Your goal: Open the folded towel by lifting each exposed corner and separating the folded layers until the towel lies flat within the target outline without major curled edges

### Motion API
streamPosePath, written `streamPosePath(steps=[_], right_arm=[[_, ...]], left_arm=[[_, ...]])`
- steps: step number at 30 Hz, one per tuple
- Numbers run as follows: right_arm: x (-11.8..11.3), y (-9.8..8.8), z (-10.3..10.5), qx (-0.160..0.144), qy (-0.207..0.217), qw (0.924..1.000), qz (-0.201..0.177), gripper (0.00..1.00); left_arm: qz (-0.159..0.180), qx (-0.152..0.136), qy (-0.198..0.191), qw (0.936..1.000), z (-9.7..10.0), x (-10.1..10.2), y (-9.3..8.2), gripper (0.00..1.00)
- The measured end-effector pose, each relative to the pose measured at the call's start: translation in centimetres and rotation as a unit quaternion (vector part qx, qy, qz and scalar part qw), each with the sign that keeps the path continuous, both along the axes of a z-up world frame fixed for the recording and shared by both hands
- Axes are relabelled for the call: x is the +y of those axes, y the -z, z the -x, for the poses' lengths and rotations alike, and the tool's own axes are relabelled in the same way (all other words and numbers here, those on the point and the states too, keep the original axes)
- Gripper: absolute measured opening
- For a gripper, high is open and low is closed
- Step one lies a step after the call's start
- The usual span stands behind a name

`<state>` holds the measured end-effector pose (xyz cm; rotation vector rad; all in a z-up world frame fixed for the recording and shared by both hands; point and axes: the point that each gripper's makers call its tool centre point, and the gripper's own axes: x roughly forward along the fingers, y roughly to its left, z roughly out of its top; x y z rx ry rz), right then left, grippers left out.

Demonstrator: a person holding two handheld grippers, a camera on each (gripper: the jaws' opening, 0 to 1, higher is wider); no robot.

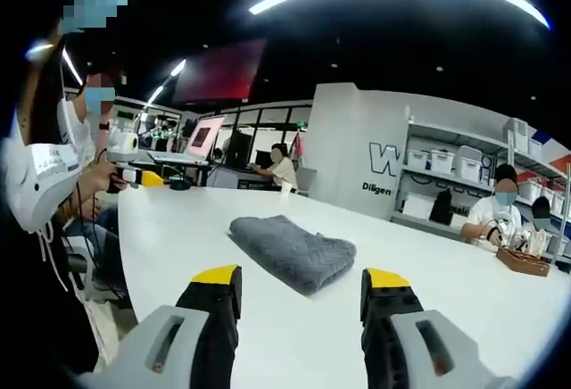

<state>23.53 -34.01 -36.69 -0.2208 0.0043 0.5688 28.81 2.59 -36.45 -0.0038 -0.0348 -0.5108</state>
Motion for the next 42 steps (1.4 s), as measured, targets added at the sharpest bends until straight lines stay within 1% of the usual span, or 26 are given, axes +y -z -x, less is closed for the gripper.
streamPosePath(steps=[11,17,24,36,40,42], right_arm=[[0.2,0.0,0.0,0.000,-0.004,1.0000,0.004,0.51],[0.2,0.4,-0.3,0.004,-0.002,1.0000,0.004,0.50],[0.6,0.5,-0.3,0.005,-0.008,0.9999,0.005,0.50],[0.9,1.1,-0.5,0.002,-0.006,0.9999,-0.014,0.48],[0.9,1.2,-1.0,0.002,-0.002,0.9997,-0.023,0.48],[1.0,1.1,-1.1,-0.001,-0.003,0.9996,-0.027,0.48]], left_arm=[[0.003,0.002,0.000,1.0000,-0.1,0.1,0.0,0.92],[0.013,0.009,-0.001,0.9999,-0.3,0.2,0.4,0.91],[0.013,0.012,0.002,0.9998,-0.3,0.0,0.5,0.91],[0.014,0.014,0.006,0.9998,-0.3,-0.3,0.9,0.91],[0.036,0.011,0.021,0.9991,-0.6,-0.9,0.8,0.91],[0.038,0.011,0.023,0.9989,-0.7,-1.1,0.8,0.91]])
